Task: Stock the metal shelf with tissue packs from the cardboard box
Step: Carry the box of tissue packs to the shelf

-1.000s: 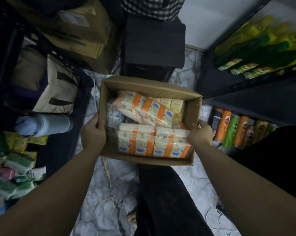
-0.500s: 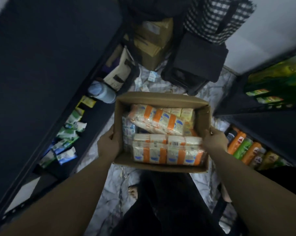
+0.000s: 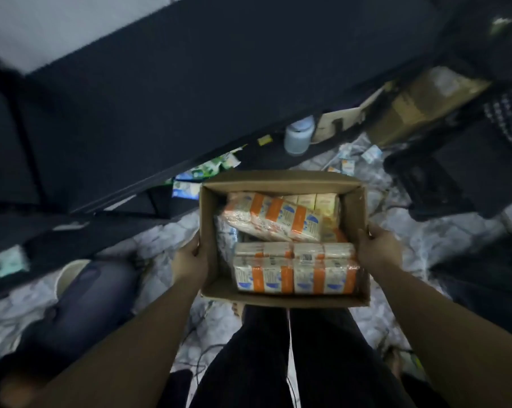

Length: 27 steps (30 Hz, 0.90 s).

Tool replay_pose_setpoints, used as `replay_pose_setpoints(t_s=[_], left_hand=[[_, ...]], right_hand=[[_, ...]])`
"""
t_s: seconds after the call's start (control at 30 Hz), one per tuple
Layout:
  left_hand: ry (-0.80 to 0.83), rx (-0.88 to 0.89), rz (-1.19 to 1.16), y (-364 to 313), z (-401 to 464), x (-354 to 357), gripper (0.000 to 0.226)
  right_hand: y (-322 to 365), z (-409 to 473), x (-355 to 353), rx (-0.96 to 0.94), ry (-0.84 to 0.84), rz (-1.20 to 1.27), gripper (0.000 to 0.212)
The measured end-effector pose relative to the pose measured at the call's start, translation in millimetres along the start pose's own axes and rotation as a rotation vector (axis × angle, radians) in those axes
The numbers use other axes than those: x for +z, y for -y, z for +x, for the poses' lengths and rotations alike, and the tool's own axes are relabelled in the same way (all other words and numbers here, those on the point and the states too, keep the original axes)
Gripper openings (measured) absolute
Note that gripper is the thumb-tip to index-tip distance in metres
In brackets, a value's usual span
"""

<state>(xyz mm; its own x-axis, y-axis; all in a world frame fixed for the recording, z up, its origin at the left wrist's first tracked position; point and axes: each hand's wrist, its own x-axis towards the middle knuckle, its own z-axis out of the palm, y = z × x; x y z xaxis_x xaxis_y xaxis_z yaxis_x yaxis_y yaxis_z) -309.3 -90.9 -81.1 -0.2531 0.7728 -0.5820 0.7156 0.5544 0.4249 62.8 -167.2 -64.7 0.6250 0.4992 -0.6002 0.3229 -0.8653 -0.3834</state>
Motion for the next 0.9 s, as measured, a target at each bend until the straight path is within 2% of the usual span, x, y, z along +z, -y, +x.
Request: replay_pose_setpoints(t_s=[0.2,0.37,0.53,0.73,0.9], left_hand=[[-0.146,-0.159,-0.168,79.4,-0.1,-26.8,0.036],[-0.185,-0.215,-0.203,126.8,0.8,-37.2,0.037],[-0.173,-0.233,-0.235,167.8,12.5,-40.6,0.034],[-0.164,-0.295,-0.24,194.8,42.2,-23.8,0.035],[-0.088,-0.249,-0.062,204.9,67.8,-14.7,0.04]], right_hand=[[44.7,-2.6,68.4,-0.18,0.078,-0.126,0.027],[66.4,-6.9,114.1,-0.298,0.119,-0.18,0.026],[73.8,-2.1,158.4,-0.336,0.136,-0.176,0.026],[82.8,9.3,200.8,-0.358,0.118,-0.281,0.023],[87.3,18.3,216.7,-0.357,0.192,-0.308,0.022]])
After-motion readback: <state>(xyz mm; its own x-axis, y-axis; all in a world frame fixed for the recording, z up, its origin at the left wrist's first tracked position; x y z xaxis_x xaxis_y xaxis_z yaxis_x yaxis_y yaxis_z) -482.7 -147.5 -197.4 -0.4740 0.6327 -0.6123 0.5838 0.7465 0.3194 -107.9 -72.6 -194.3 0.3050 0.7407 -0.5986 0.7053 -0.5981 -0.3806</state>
